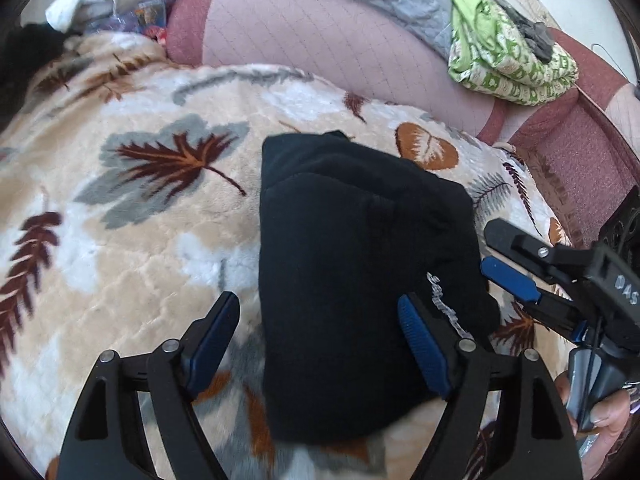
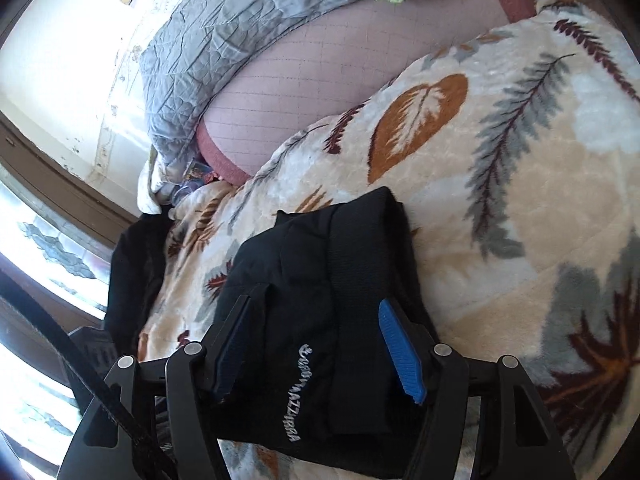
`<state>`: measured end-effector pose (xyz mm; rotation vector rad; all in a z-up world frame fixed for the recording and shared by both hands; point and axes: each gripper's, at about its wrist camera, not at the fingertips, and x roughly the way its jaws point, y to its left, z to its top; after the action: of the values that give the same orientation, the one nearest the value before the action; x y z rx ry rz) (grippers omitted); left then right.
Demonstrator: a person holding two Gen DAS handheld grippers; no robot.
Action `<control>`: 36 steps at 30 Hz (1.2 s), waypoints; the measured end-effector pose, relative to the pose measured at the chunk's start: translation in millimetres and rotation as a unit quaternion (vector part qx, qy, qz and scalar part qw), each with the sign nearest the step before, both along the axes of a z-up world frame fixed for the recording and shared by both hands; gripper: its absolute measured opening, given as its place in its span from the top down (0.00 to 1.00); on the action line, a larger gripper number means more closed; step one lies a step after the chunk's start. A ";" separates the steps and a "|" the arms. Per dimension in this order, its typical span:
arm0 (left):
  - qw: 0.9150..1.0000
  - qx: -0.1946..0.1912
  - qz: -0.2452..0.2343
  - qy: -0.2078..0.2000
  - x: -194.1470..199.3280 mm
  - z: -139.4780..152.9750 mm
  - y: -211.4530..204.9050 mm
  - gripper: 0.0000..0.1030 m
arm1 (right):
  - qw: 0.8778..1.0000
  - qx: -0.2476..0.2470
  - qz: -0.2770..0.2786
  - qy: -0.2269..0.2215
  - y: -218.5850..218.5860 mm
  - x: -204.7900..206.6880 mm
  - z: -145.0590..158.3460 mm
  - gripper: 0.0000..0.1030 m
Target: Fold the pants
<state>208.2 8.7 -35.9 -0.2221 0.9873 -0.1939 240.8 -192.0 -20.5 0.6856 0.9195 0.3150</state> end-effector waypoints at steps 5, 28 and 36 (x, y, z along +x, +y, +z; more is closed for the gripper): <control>0.997 0.047 0.001 -0.065 -47.1 34.0 -17.0 0.19 | 0.999 -0.028 -0.017 -0.004 -5.9 -31.9 13.8 0.32; 0.960 0.144 0.083 -0.227 -237.9 83.7 -29.6 0.00 | 0.980 -0.182 -0.061 -0.050 28.8 -219.3 36.3 0.22; 0.984 0.104 0.064 -0.132 -218.5 52.5 -24.7 0.00 | 0.970 -0.234 -0.033 -0.053 50.9 -224.2 26.3 0.20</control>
<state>-10.2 -16.0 16.5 -0.0648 0.7199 -0.0013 16.6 -141.2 5.8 0.2594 0.8255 0.0665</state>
